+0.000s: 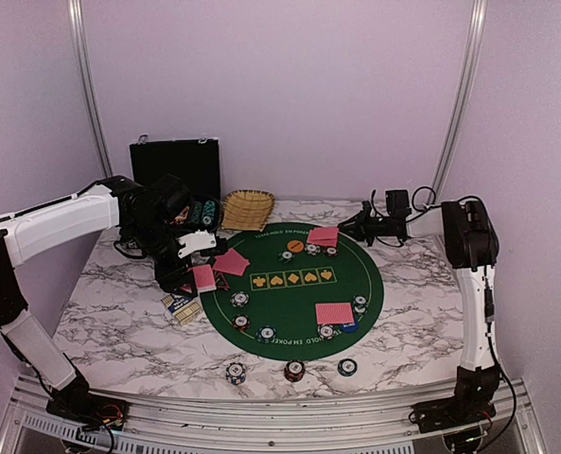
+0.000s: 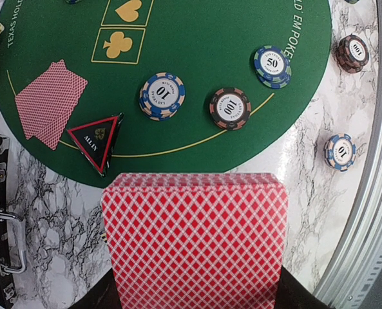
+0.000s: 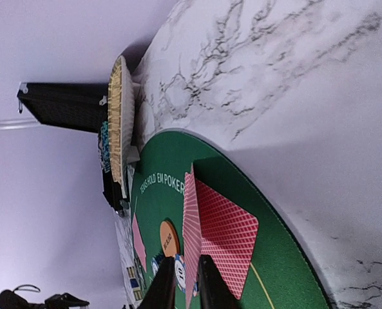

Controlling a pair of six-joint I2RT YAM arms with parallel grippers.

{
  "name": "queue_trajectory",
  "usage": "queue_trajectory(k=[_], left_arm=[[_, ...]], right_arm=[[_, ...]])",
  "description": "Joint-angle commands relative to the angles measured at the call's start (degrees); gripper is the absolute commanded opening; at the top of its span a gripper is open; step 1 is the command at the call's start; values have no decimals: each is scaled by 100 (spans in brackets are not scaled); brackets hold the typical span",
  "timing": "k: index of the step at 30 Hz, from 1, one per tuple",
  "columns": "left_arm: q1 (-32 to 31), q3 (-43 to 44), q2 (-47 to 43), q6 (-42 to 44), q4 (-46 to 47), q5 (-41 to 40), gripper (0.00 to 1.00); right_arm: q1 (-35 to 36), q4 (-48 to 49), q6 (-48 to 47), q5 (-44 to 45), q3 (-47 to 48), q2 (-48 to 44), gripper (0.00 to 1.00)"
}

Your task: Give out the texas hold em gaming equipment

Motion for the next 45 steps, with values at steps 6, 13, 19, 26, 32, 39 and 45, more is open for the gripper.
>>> queue_trajectory(k=[6,13,19,26,32,39,45], left_arm=[[9,65,-150,47,-134,126,0],[9,65,-150,43,-130,124,0],[9,97,-150,39,-125,131,0],[9,126,-85,25,-123,137,0],[9,171,-29,-5,-116,159,0],[10,235,-14,-51,-97,131,0],[9,227,-7,-79,-70,146,0]], right_arm=[[-31,-1499,-1041,761,405,-222,40],[35,-2402,-1740,1879,224,-960,64],[578,-2187,-1910,2074,-657,-2088,81],[1891,-1331,-1384,1331,-1679,-2934,87],[2988,-368,-630,795,-1882,-2930,91],[3691,400,0,449,-1575,-2281,92],[3995,888,399,310,-1328,-1832,92]])
